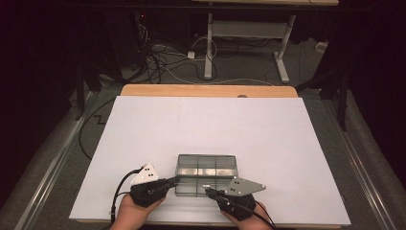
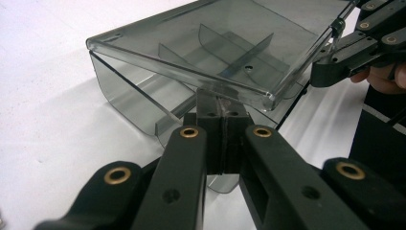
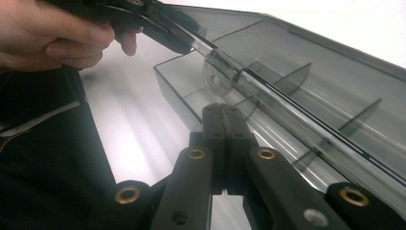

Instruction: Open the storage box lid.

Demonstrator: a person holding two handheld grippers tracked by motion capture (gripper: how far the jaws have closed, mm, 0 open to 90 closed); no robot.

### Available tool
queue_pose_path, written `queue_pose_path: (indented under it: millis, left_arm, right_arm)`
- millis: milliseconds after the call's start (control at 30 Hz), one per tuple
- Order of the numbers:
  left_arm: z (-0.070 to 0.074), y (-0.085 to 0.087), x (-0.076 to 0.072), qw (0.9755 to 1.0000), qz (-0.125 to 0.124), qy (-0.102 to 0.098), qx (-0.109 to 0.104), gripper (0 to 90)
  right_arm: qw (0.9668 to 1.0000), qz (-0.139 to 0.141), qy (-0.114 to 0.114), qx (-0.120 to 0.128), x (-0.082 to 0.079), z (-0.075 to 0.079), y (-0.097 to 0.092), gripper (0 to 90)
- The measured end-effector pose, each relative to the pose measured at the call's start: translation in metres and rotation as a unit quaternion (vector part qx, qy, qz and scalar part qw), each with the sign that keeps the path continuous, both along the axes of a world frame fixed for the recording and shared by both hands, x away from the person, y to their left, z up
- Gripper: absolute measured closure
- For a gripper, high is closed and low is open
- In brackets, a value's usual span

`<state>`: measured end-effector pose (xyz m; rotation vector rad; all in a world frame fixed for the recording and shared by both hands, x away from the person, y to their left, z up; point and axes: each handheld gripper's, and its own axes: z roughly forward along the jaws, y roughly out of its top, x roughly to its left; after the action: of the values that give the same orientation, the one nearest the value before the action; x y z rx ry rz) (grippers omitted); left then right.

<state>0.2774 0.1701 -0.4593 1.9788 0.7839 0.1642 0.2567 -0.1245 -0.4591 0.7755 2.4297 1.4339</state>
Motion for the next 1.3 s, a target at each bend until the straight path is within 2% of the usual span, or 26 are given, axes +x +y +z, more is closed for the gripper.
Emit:
queue_pose_path:
  millis: [333, 667, 800, 1200, 1300]
  left_arm:
    - [0.002, -0.003, 0.006, 1.0, -0.007, -0.005, -0.001, 87.5]
    - [0.002, -0.004, 0.008, 0.9999, -0.008, -0.008, -0.003, 87.4]
    - [0.002, -0.005, 0.008, 0.9999, -0.009, -0.008, -0.001, 87.4]
    - [0.001, -0.005, 0.009, 0.9999, -0.011, -0.008, 0.0, 87.4]
    - [0.001, -0.005, 0.01, 0.9999, -0.011, -0.003, -0.011, 87.5]
  right_arm:
    - [0.9992, -0.039, -0.006, 0.006, -0.004, 0.003, -0.018, 90.0]
    - [0.9981, -0.059, -0.017, 0.0, -0.006, 0.004, -0.038, 90.0]
    - [0.9972, -0.072, -0.021, 0.005, -0.007, 0.006, -0.05, 90.0]
    - [0.993, -0.117, -0.017, 0.0, 0.006, 0.001, -0.08, 90.0]
    - [0.9919, -0.126, -0.015, -0.002, 0.011, -0.001, -0.084, 90.0]
